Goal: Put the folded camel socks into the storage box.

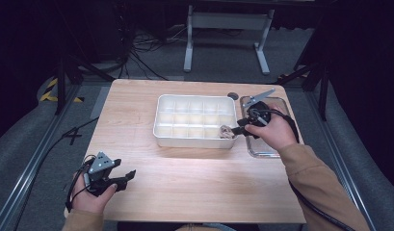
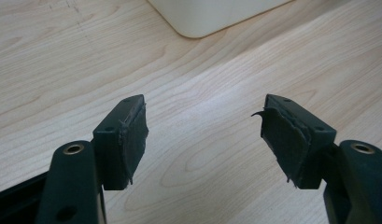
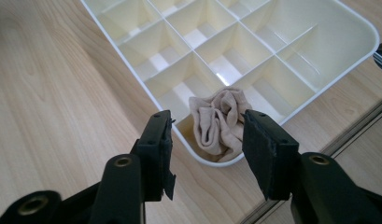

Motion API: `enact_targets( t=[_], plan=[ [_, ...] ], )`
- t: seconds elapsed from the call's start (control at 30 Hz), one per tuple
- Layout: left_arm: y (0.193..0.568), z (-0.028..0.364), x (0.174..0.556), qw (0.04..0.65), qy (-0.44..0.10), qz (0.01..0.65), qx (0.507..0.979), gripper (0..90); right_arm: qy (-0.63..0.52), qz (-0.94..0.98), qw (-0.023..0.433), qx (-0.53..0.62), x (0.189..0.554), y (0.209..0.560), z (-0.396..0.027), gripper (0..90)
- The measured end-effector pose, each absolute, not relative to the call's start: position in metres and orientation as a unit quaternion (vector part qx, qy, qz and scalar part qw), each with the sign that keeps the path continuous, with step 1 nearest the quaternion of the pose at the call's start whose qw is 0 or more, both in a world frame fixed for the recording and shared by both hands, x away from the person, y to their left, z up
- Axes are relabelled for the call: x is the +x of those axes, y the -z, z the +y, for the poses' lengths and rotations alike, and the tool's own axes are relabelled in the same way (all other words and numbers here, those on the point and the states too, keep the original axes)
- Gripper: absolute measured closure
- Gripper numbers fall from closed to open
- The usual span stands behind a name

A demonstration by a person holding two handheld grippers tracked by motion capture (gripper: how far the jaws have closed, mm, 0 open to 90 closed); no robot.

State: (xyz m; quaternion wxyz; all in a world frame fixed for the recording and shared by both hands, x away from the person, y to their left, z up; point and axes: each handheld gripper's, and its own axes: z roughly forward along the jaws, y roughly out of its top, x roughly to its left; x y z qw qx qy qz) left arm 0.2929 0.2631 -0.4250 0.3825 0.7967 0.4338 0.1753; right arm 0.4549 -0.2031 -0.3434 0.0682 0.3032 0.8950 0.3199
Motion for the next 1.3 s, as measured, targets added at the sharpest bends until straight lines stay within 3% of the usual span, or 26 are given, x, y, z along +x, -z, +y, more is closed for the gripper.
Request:
enact_targets(
  t=[0.6, 1.3],
  plan=[
    [0.424, 0.251, 0.313, 0.387, -0.168, 0.426, 0.801, 31.9, -0.359, 0.866, 0.119, 0.326, 0.407, 0.336, -0.253, 41.1],
    [0.427, 0.244, 0.321, 0.374, -0.176, 0.425, 0.805, 31.3, -0.365, 0.835, 0.175, 0.373, 0.352, 0.378, -0.301, 37.6]
  ],
)
